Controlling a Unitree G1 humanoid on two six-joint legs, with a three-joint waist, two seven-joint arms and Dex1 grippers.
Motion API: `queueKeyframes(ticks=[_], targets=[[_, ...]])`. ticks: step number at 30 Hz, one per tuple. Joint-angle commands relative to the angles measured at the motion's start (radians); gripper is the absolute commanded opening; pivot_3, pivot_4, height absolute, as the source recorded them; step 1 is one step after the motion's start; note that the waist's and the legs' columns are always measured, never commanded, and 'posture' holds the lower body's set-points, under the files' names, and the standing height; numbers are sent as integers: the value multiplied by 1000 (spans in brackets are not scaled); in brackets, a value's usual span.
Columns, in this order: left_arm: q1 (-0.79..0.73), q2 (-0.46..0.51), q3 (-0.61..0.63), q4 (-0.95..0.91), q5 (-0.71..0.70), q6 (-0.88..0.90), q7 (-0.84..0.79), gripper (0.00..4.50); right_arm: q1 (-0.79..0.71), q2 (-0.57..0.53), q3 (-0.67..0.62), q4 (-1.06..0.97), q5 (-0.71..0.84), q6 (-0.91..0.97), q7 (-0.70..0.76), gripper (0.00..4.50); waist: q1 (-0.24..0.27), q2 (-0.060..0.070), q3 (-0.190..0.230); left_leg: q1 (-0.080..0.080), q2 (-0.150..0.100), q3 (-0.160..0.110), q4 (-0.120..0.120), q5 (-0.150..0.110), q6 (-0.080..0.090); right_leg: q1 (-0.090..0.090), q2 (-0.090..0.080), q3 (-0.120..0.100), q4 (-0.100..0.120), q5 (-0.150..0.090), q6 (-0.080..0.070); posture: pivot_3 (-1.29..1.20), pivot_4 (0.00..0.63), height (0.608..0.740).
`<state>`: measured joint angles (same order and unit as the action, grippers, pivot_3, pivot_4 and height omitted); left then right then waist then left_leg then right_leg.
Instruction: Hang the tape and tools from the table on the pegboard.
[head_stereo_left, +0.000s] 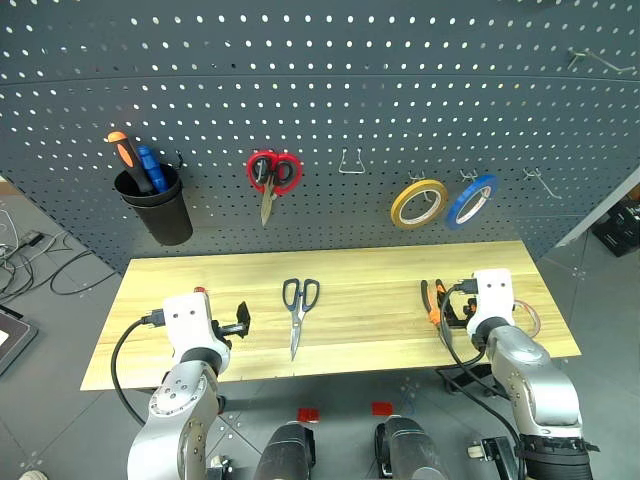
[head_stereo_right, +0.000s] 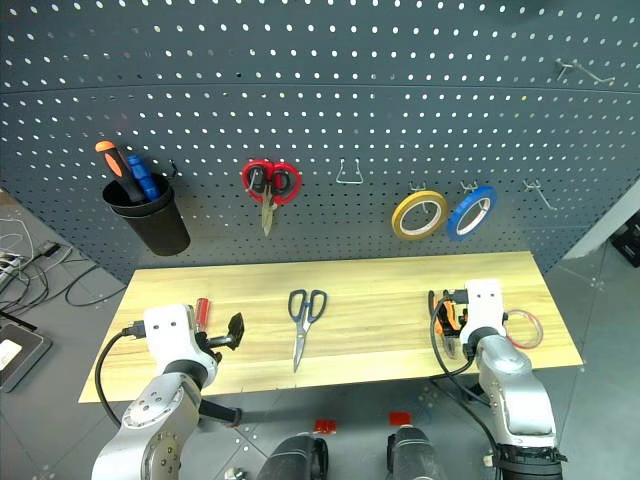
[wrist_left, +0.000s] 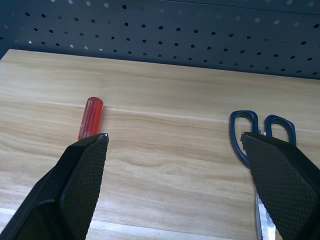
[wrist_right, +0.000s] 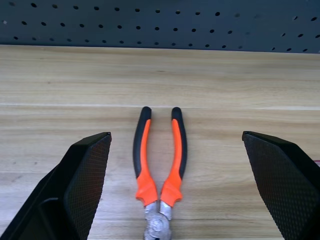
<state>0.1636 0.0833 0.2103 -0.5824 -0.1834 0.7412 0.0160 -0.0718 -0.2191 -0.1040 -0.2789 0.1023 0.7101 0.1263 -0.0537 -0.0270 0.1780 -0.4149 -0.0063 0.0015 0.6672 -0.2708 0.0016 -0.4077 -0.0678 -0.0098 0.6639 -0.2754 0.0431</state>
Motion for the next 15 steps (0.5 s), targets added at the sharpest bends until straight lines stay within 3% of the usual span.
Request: queueKeyframes(ticks=[1,15], targets=[[0,12,-2,-22,21,-18,11,4473,-13,-7,-19,-39,12,-1,3,4500,0,0,0,0,0,0,0,0,0,0,0,0,0,0,0,-130,178,740],[20,-10,-7,-11,7,-57,-7,4473,-15,-26,-26,-36,12,2,15,4500,0,0,0,0,0,0,0,0,0,0,0,0,0,0,0,-133,179,740]])
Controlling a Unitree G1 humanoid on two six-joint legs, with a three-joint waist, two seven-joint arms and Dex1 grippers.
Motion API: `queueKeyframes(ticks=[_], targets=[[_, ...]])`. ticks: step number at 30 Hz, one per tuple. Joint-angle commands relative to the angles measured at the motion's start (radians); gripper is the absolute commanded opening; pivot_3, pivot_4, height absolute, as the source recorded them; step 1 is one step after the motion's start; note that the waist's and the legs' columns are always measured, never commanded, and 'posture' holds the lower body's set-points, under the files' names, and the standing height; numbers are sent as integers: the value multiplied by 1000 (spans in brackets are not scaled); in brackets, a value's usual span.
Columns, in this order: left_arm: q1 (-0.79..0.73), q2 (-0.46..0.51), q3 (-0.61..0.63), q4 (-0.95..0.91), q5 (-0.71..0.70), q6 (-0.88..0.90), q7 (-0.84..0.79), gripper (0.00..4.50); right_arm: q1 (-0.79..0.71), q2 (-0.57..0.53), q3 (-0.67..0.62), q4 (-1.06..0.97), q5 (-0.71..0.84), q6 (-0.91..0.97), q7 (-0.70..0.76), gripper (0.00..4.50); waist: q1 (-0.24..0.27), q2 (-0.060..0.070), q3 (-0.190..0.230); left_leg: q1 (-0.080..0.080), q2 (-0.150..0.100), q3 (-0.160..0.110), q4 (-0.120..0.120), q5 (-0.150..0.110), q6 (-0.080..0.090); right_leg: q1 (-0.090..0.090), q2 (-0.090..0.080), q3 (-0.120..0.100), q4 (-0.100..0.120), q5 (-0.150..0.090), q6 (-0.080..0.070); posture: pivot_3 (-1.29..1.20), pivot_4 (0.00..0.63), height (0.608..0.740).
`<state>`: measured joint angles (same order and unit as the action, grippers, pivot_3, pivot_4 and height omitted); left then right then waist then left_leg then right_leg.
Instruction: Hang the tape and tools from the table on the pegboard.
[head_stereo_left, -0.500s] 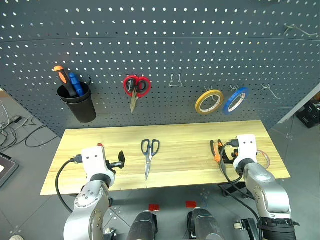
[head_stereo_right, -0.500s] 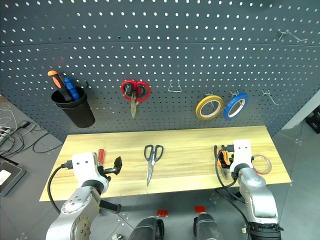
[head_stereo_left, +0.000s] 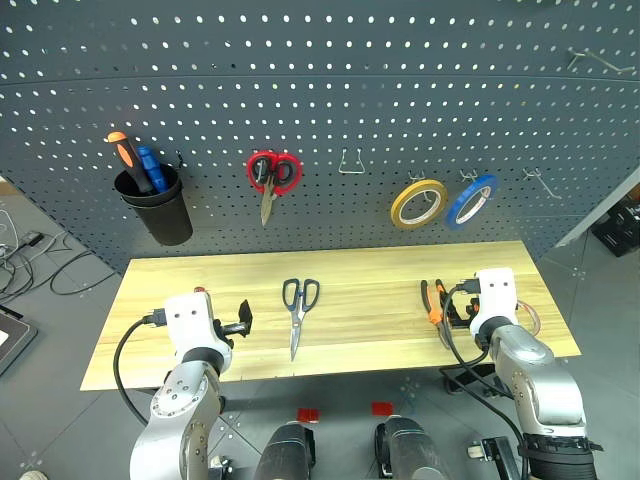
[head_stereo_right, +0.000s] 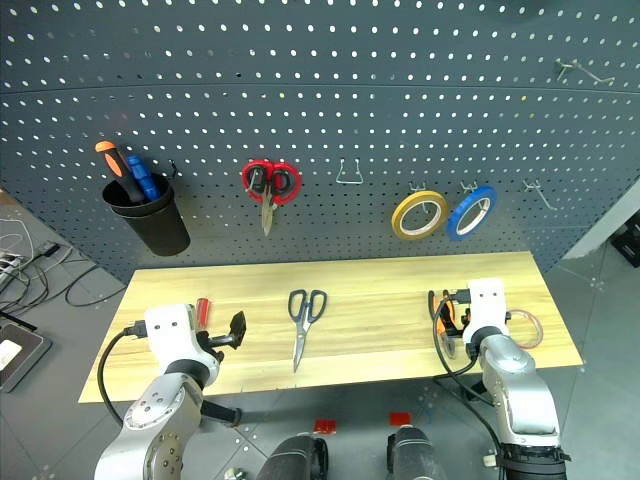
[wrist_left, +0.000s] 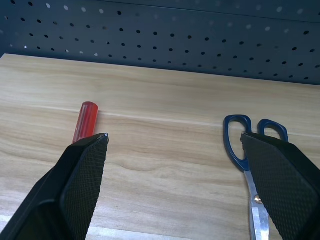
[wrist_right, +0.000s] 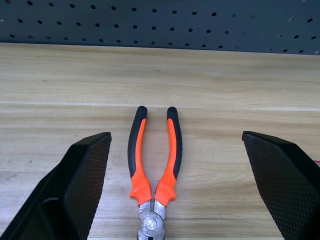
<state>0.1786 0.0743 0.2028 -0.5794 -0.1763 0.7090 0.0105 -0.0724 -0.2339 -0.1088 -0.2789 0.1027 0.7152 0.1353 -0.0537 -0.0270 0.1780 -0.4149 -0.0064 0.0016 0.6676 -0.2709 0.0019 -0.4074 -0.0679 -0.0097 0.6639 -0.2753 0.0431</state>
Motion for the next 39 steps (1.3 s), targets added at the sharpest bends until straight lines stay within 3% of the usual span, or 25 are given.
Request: queueKeyframes(ticks=[1,39], targets=[[5,0,1,-14,0,-26,-2,4473,-16,-11,-21,-34,12,-4,6,4500,0,0,0,0,0,0,0,0,0,0,0,0,0,0,0,-133,179,740],[35,-14,-2,-66,-9,4,10,4473,-18,-23,-17,-60,12,33,25,4500,0,0,1,1,0,-1,0,-1,2,1,0,0,-1,0,0,-110,212,740]])
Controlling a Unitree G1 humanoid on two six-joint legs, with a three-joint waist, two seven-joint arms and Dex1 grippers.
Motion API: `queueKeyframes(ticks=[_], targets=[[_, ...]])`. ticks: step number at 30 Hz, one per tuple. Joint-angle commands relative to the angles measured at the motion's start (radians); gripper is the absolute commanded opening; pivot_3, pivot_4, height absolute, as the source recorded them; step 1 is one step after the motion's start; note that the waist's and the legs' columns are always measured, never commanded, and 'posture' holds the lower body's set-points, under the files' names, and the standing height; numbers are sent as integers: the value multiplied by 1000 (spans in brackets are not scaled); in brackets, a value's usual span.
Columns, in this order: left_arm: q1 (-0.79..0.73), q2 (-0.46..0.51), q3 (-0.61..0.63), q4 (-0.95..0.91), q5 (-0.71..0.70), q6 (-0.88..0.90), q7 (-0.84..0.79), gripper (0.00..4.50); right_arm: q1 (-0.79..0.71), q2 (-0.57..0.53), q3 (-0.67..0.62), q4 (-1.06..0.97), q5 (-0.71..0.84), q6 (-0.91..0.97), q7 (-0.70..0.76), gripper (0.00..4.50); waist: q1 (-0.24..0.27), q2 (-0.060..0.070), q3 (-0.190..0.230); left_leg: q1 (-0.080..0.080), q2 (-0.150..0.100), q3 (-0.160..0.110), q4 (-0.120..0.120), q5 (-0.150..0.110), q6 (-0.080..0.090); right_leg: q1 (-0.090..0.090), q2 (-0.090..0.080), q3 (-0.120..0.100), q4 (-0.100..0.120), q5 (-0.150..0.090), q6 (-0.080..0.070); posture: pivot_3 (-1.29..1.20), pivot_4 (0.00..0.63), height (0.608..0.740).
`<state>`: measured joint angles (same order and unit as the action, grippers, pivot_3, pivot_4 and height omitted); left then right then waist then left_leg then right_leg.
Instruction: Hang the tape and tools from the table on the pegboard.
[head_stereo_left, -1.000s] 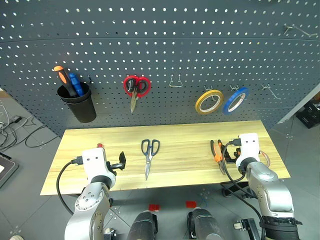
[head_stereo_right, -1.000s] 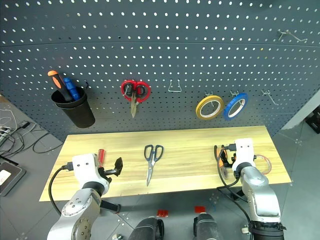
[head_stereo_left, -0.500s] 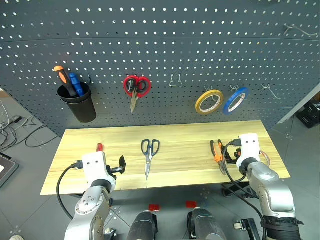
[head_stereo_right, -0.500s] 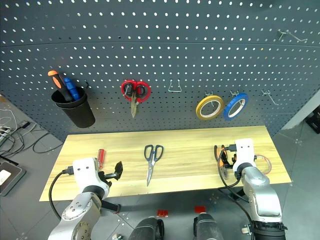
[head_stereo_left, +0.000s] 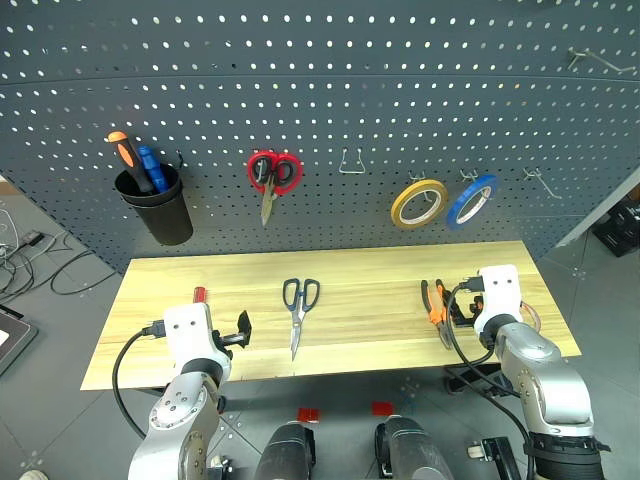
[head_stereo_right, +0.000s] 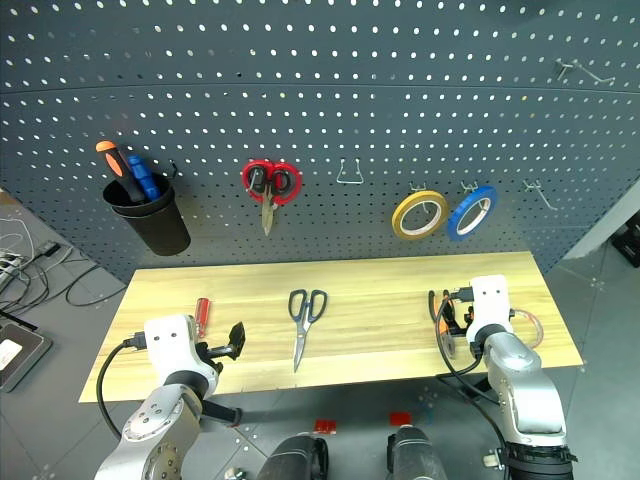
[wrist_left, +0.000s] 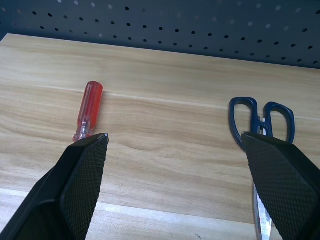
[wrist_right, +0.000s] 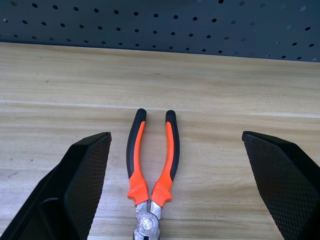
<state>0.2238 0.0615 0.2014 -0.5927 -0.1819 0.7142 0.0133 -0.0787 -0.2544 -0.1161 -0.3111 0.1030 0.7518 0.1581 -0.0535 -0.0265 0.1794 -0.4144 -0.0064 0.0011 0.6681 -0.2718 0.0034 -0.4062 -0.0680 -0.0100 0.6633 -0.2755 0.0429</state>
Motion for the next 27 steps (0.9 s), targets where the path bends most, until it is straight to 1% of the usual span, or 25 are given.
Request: queueKeyframes(ticks=[1,3,5,7,8,9,10,12,13,14,16,17,19,22,25,27], targets=[[-18,4,-1,-51,-4,0,4,4473,-13,-6,-11,-27,11,-3,5,4500,0,0,0,0,0,0,0,0,0,0,0,0,0,0,0,-110,214,740],[-36,24,-9,-46,-4,5,-13,4473,-13,-17,-14,-27,12,2,13,4500,1,0,0,0,0,0,0,0,0,0,0,0,0,0,0,-111,219,740],[-58,83,-46,-46,7,13,-60,4473,-14,-30,-20,-32,18,20,26,4500,2,1,3,0,0,0,0,0,0,0,0,0,0,0,0,-120,233,740],[-89,185,-124,-48,21,0,-152,4473,-16,-61,-25,-44,29,45,54,4500,2,3,12,0,0,0,0,0,0,0,0,0,0,0,0,-149,263,740],[-123,223,-153,-39,2,-1,-204,4473,-20,-91,-33,-51,31,67,70,4500,1,5,20,1,0,-1,1,0,0,1,0,0,0,0,0,-171,286,740],[-160,258,-180,-24,-14,-10,-254,4473,-23,-122,-40,-54,34,87,86,4500,2,8,30,1,-1,0,2,-1,1,2,0,0,0,0,0,-171,286,740],[-205,281,-206,-1,-33,-17,-305,4473,-26,-155,-53,-54,39,112,102,4500,2,10,35,1,-1,0,4,-1,2,2,-1,0,1,0,0,-188,313,740],[-258,309,-239,26,-52,-21,-364,4473,-31,-193,-73,-55,54,150,117,4500,0,13,55,-1,-1,-1,9,-2,4,2,-1,-1,2,0,0,-192,325,740],[-305,324,-269,56,-62,-32,-414,4473,-38,-218,-86,-49,62,177,129,4500,-4,13,66,-1,-1,0,9,-2,4,2,-1,0,2,0,0,-206,353,740],[-364,333,-299,105,-72,-54,-471,4473,-49,-243,-94,-33,66,196,141,4500,-8,13,75,-1,-1,0,10,-2,4,3,-1,0,2,0,0,-211,359,740],[-467,340,-354,203,-84,-102,-571,4473,-73,-283,-103,8,65,220,157,4500,-17,13,93,-1,0,0,10,-2,4,2,-2,0,3,0,0,-233,375,740],[-509,345,-391,251,-67,-143,-614,4473,-86,-296,-101,32,67,224,164,4500,-23,13,100,-2,0,0,10,-2,4,1,-1,0,3,0,0,-243,383,740],[-566,344,-445,324,-49,-212,-686,4473,-117,-300,-106,73,75,235,167,4500,-36,11,118,-2,0,0,10,-2,4,1,-1,0,3,0,0,-263,400,740],[-640,317,-518,433,-37,-325,-791,4473,-174,-293,-112,153,75,237,156,4500,-52,10,139,-3,1,1,10,-2,4,1,-3,1,2,0,0,-272,413,740],[-711,270,-566,570,-2,-447,-850,4473,-211,-291,-110,212,80,239,160,4500,-61,9,158,-3,1,1,10,-2,4,0,-3,0,3,0,0,-271,431,740],[-739,244,-577,633,6,-496,-877,4473,-224,-288,-114,232,86,246,160,4500,-62,10,167,-3,1,1,11,-2,4,0,-3,0,4,0,0,-273,438,740]])
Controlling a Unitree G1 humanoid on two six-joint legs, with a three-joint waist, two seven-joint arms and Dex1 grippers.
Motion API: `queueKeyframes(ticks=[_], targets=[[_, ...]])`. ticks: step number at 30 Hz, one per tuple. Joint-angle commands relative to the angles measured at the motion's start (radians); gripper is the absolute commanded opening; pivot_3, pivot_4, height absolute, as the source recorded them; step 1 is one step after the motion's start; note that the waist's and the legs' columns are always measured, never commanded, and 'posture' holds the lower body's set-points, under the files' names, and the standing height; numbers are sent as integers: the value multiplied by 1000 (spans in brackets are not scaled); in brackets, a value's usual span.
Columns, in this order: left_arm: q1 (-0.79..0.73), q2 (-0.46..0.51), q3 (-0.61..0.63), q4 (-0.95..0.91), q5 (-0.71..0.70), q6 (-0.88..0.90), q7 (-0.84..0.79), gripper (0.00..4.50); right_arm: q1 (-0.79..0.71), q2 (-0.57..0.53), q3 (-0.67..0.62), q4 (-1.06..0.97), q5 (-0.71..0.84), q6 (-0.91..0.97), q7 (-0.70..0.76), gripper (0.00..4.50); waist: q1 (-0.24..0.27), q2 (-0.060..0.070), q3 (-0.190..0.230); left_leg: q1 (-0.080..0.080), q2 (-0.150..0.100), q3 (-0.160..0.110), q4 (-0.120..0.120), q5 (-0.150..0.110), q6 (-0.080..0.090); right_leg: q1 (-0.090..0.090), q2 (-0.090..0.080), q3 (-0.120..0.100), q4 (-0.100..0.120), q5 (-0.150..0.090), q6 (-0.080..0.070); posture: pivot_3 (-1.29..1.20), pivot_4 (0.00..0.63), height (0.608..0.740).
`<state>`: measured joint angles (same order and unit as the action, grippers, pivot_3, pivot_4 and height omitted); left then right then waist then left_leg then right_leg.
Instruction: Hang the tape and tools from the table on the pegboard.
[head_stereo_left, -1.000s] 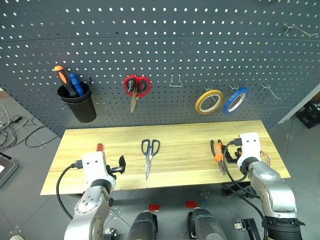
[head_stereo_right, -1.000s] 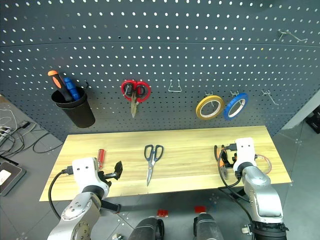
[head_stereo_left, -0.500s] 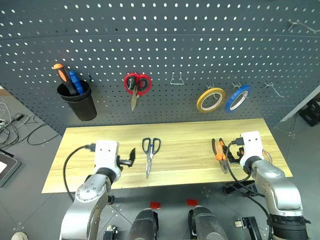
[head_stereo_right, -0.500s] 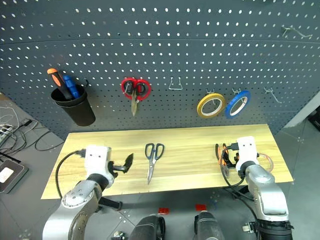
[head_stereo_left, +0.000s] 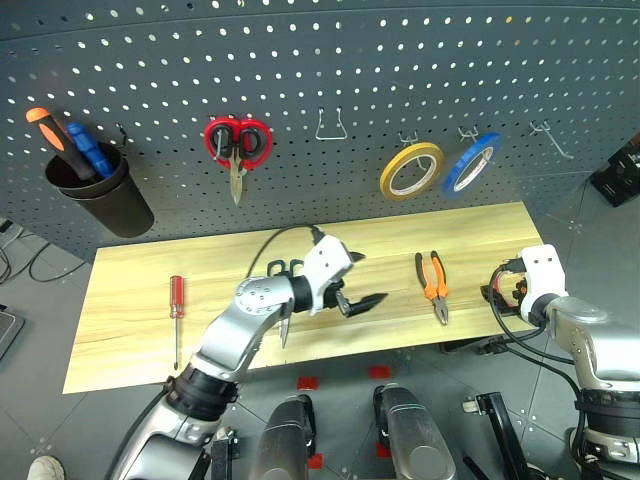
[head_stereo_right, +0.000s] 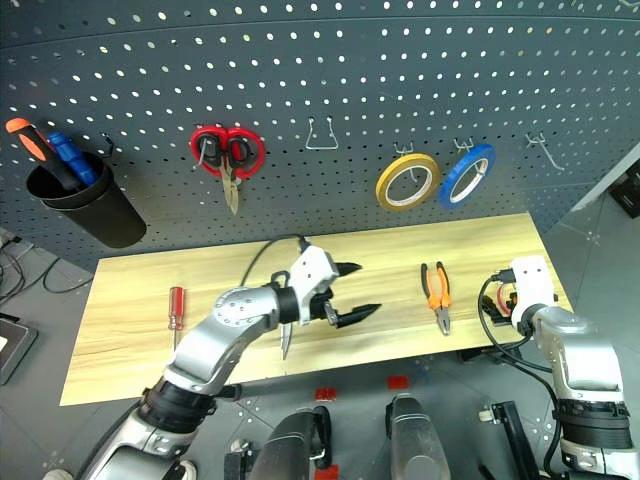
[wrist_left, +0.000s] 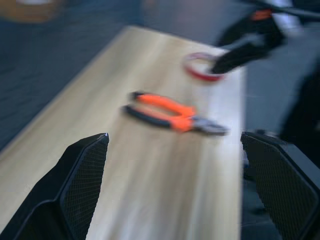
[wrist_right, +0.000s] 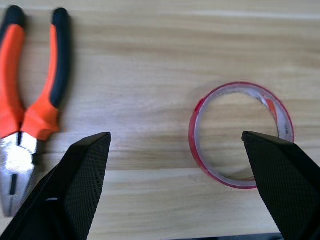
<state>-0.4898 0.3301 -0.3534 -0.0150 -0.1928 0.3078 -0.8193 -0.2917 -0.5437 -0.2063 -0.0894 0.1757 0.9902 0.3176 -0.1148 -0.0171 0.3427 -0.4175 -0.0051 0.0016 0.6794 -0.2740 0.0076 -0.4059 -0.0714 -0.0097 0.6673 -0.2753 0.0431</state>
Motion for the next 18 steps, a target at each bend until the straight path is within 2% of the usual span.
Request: queueKeyframes(ticks=[1,7,18], targets=[[-42,-39,-30,89,24,-119,-58,4473,-21,-1,-23,26,14,3,2,4500,0,0,8,0,0,0,0,0,0,0,0,0,0,0,0,-274,441,740],[-122,-122,-76,250,91,-275,-110,4473,-71,-36,17,137,-14,-72,28,4500,-1,-2,45,0,-1,2,2,0,0,-1,0,0,5,0,1,-286,475,740],[-170,-193,-62,320,97,-329,-159,4473,-140,-41,3,269,-8,-61,16,4500,-10,-3,76,0,0,3,2,1,-1,-4,-1,-1,8,-1,2,-280,499,740]])
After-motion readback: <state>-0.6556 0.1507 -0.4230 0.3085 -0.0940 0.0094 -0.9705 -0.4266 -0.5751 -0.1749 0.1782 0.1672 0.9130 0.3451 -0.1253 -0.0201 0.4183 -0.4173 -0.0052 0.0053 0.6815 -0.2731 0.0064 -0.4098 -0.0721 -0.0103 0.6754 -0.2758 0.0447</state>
